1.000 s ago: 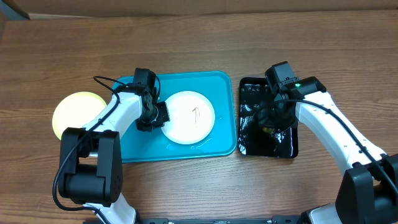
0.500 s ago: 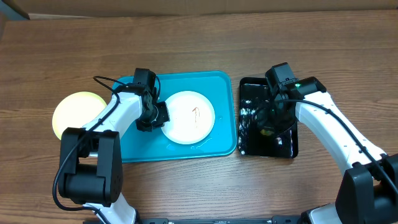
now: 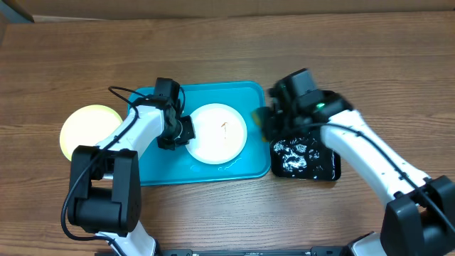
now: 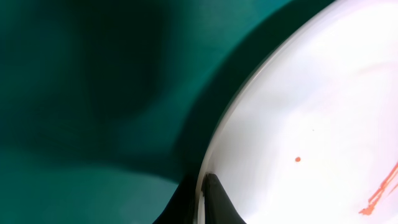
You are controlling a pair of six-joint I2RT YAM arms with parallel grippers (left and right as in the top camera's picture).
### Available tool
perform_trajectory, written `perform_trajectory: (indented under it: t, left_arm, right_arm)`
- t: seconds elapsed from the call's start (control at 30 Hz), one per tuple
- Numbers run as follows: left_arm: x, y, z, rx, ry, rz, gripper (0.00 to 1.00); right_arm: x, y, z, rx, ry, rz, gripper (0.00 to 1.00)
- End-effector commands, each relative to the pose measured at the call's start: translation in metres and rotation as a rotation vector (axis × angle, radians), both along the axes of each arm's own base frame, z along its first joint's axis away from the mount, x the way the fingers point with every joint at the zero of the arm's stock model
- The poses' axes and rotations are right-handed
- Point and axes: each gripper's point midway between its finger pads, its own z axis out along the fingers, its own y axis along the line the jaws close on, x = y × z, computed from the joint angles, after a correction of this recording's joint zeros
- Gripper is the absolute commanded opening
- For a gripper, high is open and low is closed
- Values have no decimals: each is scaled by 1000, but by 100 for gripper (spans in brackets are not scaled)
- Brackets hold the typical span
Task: Clean dirty plates on tray and stack at the side
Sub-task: 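Carry the sponge with the right gripper over the white plate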
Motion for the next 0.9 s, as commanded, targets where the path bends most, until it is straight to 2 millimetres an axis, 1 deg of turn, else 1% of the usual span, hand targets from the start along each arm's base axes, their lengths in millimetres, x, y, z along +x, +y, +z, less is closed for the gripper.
perform_trajectory:
  t: [0.0,0.07,0.17,0.27,0.37,0.47,0.53,0.57,0.6,0.67,0.7,0.73,0.77,0.8,0.87]
  left_arm:
    - [-22,-9,-19,15,74,-36,4]
    - [-23,-13,-19,15,73,-50,4]
    - [-22,-16,-19,20,64,-60,4]
    - [-21,-14,-20,32,62,-59,4]
    - [-21,-14,-20,31,61,-59,4]
    - [-21,-14,-20,31,60,-59,4]
    - [-21,-14,-20,31,61,-59,4]
    - [-21,-14,-20,31,61,-59,4]
    - [-21,-14,-20,31,60,-59,4]
    - [-21,-14,-20,31,60,-59,4]
    - [-21,-14,-20,31,61,-59,4]
    - [-21,-14,-20,31,60,-59,4]
    - [-21,-14,-20,31,60,-59,4]
    - [-21,-14,-20,31,60,-59,4]
    - [-21,-14,-20,31,60,-59,4]
  right_arm:
    - [-3,21,5,-36,-85,26,4]
    - [5,25,3,-114,-164,-18,4]
    - [15,25,3,-225,-284,-50,4]
    - [23,25,0,-277,-337,-70,4]
    - [27,31,-16,-288,-328,-64,4]
    - [28,31,-41,-323,-291,-54,4]
    - [28,31,-53,-339,-274,-48,4]
    - [28,31,-57,-344,-268,-46,6]
    - [28,31,-58,-346,-267,-46,9]
    - [29,32,-60,-344,-268,-47,26]
    - [29,32,-60,-344,-269,-46,40]
    - [29,32,-60,-344,-268,-46,59]
    - [29,32,-60,-344,-268,-46,65]
    - [29,32,-60,-345,-268,-44,67]
    - [31,33,-59,-342,-279,-46,66]
